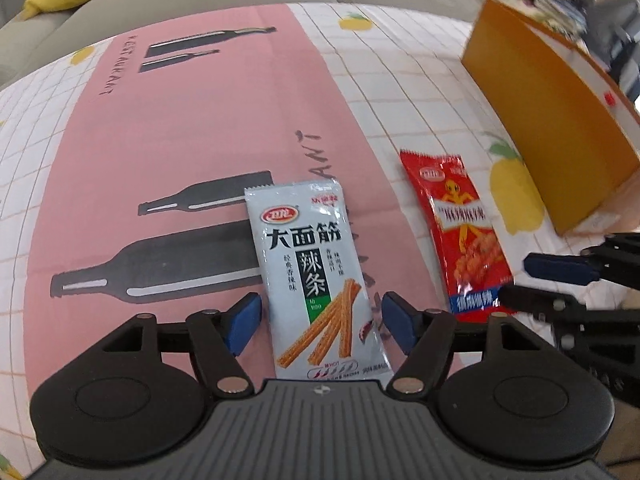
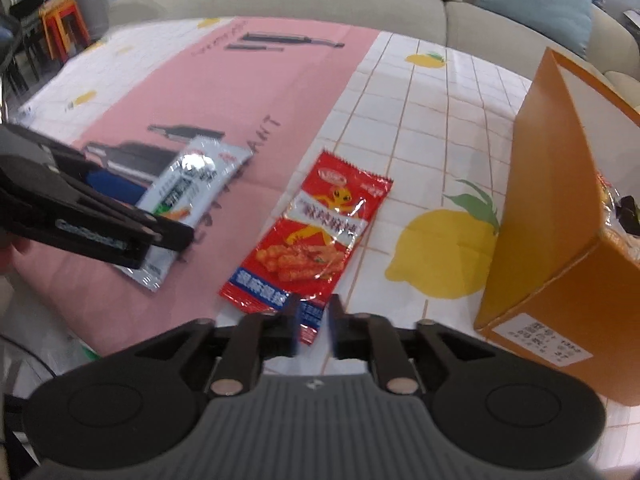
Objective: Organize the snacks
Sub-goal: 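Grasp the white spicy-gluten pack with the left tool while the right tool grasps the red spicy-strip pack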
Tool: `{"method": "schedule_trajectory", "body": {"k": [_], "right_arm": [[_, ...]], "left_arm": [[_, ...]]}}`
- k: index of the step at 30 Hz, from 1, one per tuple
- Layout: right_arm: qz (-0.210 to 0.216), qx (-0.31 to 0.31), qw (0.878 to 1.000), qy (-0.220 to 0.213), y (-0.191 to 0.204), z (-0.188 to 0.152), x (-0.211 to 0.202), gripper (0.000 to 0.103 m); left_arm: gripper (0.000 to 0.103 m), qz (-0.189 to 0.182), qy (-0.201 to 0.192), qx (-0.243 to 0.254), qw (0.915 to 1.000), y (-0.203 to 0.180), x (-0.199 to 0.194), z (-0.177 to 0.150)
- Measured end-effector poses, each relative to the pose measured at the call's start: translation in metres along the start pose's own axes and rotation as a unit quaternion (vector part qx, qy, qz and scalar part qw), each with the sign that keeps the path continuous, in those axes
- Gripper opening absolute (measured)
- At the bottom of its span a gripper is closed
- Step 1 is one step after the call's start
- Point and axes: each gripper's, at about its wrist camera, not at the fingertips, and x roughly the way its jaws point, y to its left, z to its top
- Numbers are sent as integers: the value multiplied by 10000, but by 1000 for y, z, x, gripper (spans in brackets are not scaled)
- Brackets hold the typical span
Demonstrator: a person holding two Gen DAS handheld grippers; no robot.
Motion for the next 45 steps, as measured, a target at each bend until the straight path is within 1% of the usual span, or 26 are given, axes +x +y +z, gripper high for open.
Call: {"method": "schedule_trajectory", "body": {"k": [3, 4, 5, 6, 9, 13, 17, 20, 24, 26, 28, 29, 30, 34, 35, 36, 37, 38, 39, 41, 45], "right_arm": [[-42, 115, 9994, -313, 0, 4, -9, 37], [-99, 164, 9989, -432, 0, 6, -11, 41], [-182, 237, 9981, -534, 0, 8, -12, 47], [-273, 341, 9971, -624, -2, 11, -13, 47], [-414, 748, 9942, -656, -9, 22, -6, 53], [-505, 1140, 9905, -581, -10, 34, 8, 54], [-469, 1373, 9881, -503, -7, 41, 23, 54], [-415, 1362, 9888, -445, -3, 44, 32, 54], [-315, 1373, 9894, -343, 0, 44, 40, 58], [-394, 1303, 9903, -285, 2, 42, 43, 58], [-396, 1321, 9903, -178, 3, 39, 46, 58], [-404, 1309, 9904, -191, 3, 37, 46, 58], [-429, 1241, 9912, -188, 6, 36, 46, 58], [-460, 1217, 9913, -208, 8, 35, 46, 58], [-472, 1213, 9912, -225, 8, 35, 46, 54], [-510, 1160, 9916, -241, 8, 34, 46, 51], [-525, 1116, 9920, -256, 8, 33, 46, 50], [-499, 1127, 9920, -276, 7, 33, 45, 49], [-475, 1143, 9919, -289, 6, 33, 45, 48], [-441, 1138, 9921, -294, 3, 32, 44, 47], [-427, 1025, 9934, -293, 4, 31, 44, 45]], "left_arm": [[82, -89, -126, -233, 9996, 3, -3, 0], [82, -64, -157, -318, 9994, 4, -3, 0], [81, -28, -181, -375, 9991, 5, -3, 0], [81, 3, -224, -424, 9989, 6, -4, 0], [81, -2, -316, -454, 9985, 8, -5, 1], [81, 6, -378, -340, 9987, 7, -5, 0], [81, -43, -375, -221, 9990, 6, -3, -3], [81, 27, -326, -110, 9994, 4, 1, -4], [82, 178, -371, 179, 9990, -5, 5, -4], [84, 226, -404, 264, 9986, -7, 7, -3], [84, 354, -447, 356, 9977, -11, 10, -2], [87, 407, -452, 456, 9971, -13, 11, -3], [87, 433, -490, 538, 9964, -14, 11, -3], [87, 346, -525, 510, 9967, -12, 12, -3], [86, 339, -527, 532, 9966, -11, 12, -3], [82, 313, -530, 534, 9967, -11, 12, -3], [80, 290, -540, 516, 9968, -11, 11, -3], [76, 296, -553, 517, 9967, -12, 11, -3], [70, 287, -575, 524, 9966, -12, 10, -3], [63, 255, -611, 512, 9965, -12, 9, -3], [59, 230, -638, 353, 9971, -9, 8, -3]]}}
